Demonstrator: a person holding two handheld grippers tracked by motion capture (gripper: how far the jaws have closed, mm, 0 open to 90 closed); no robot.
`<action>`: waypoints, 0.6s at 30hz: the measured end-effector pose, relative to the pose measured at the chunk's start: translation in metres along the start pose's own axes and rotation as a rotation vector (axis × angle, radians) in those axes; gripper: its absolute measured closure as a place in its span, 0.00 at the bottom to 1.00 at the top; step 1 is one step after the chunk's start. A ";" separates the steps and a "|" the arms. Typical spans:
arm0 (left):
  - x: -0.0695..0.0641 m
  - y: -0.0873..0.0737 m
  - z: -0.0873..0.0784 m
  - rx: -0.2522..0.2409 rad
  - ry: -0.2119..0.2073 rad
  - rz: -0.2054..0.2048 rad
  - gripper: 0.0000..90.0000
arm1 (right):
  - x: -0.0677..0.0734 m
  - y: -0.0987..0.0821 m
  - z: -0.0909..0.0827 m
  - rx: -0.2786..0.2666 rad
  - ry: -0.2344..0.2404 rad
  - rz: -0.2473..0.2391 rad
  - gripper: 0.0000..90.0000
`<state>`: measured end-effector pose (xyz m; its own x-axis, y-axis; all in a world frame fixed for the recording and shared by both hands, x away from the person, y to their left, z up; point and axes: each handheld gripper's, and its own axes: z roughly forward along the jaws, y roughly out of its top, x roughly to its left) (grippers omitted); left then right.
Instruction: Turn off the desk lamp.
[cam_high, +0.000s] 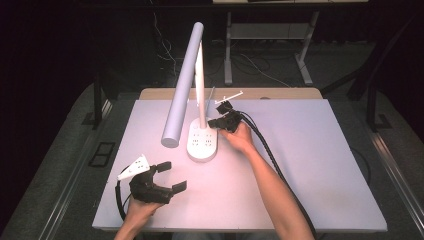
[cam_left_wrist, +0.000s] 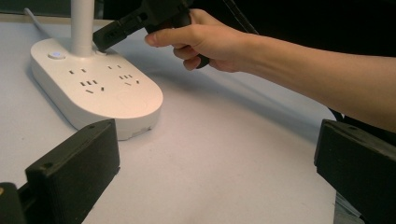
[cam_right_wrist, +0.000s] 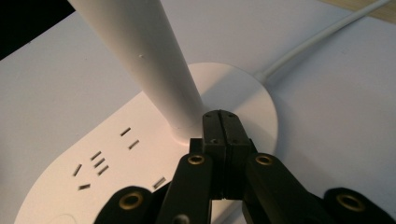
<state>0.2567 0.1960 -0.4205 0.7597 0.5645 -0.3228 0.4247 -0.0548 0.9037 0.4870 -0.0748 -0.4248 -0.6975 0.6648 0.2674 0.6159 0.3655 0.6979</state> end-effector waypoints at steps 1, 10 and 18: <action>0.000 0.000 0.000 0.000 0.000 0.000 0.00 | 0.001 0.000 0.000 -0.001 -0.002 0.002 1.00; -0.001 0.000 0.001 0.004 0.000 0.002 0.00 | 0.003 -0.001 0.001 -0.002 -0.019 0.000 1.00; 0.001 0.000 -0.001 0.004 0.003 0.001 0.00 | 0.002 -0.003 -0.003 -0.021 -0.033 0.014 1.00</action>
<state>0.2572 0.1971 -0.4206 0.7590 0.5666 -0.3209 0.4255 -0.0586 0.9030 0.4824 -0.0763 -0.4250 -0.6761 0.6910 0.2557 0.6178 0.3425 0.7078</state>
